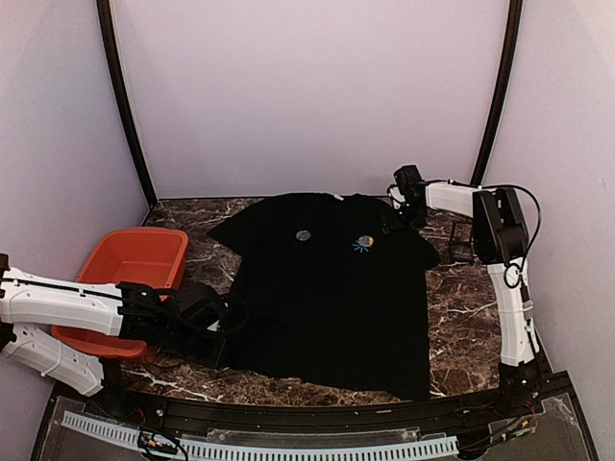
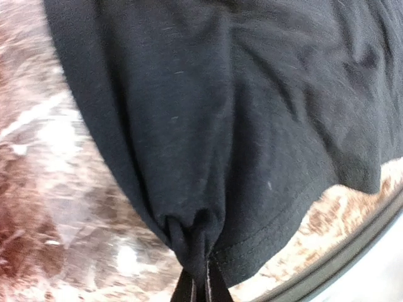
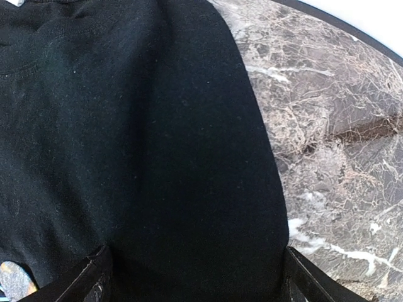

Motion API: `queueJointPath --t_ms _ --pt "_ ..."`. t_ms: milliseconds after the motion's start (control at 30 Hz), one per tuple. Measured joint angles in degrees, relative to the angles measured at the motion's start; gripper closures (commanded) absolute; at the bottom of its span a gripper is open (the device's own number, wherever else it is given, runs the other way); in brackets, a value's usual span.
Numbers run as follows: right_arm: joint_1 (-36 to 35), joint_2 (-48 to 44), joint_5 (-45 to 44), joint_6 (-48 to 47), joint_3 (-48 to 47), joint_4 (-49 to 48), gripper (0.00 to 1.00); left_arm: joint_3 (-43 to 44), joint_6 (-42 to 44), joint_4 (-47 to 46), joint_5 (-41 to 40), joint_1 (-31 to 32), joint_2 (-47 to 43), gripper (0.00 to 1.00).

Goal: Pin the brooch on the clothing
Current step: Flatten out the clothing with brooches at the center of the board, then reset both arms

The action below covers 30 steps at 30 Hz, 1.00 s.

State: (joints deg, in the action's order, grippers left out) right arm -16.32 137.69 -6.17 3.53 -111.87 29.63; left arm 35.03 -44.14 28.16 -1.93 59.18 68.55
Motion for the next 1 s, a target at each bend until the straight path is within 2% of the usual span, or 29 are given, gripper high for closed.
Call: queueJointPath --t_ms 100,167,233,267,300,333,367,400,467,533,733,900,1000 --pt "0.11 -0.46 0.46 -0.04 0.0 0.66 0.09 1.84 -0.11 0.26 -0.07 3.82 1.51 0.99" --pt "0.11 -1.16 0.7 -0.09 0.0 1.18 0.03 3.3 -0.13 0.26 -0.09 6.21 2.69 0.99" --pt "0.13 -2.38 1.11 0.04 0.11 1.68 0.01 4.46 -0.11 0.39 -0.26 8.09 3.41 0.92" --pt "0.13 -3.43 1.4 -0.13 0.59 1.73 0.01 5.03 -0.13 0.74 -0.57 8.76 3.48 0.75" --pt "0.15 -4.83 1.84 -0.17 1.33 1.77 0.01 5.51 -0.15 1.44 -0.96 9.22 3.41 0.64" --pt "0.13 -6.58 2.21 -0.17 2.29 1.84 0.01 6.08 -0.26 2.45 -1.77 9.57 3.19 0.43" --pt "0.13 -8.55 2.51 -0.22 3.45 1.77 0.01 6.51 -0.26 3.61 -2.58 9.75 2.71 0.35" --pt "0.13 -10.32 2.75 -0.11 4.57 1.68 0.01 6.82 -0.37 4.94 -3.58 9.79 2.05 0.18" --pt "0.15 -15.56 3.5 0.17 8.52 0.9 0.01 7.28 -1.18 8.17 -6.62 9.79 -0.44 0.05" --pt "0.13 -21.68 4.11 0.7 14.29 -0.83 0.01 7.54 -1.88 11.37 -10.08 9.79 -3.52 0.01" --pt "0.09 -40.61 7.19 3.82 32.3 -4.33 0.01 10.62 -2.49 17.79 -20.39 9.79 -8.11 0.01" --pt "-1.95 -58.38 9.97 3.72 46.31 -7.39 0.01 18.97 4.92 19.89 -29.75 8.11 -7.43 0.01" --pt "-4.55 -70.38 10.8 3.85 53.18 -7.1 0.01 22.4 11.72 16.57 -30.16 1.16 -8.46 0.01"
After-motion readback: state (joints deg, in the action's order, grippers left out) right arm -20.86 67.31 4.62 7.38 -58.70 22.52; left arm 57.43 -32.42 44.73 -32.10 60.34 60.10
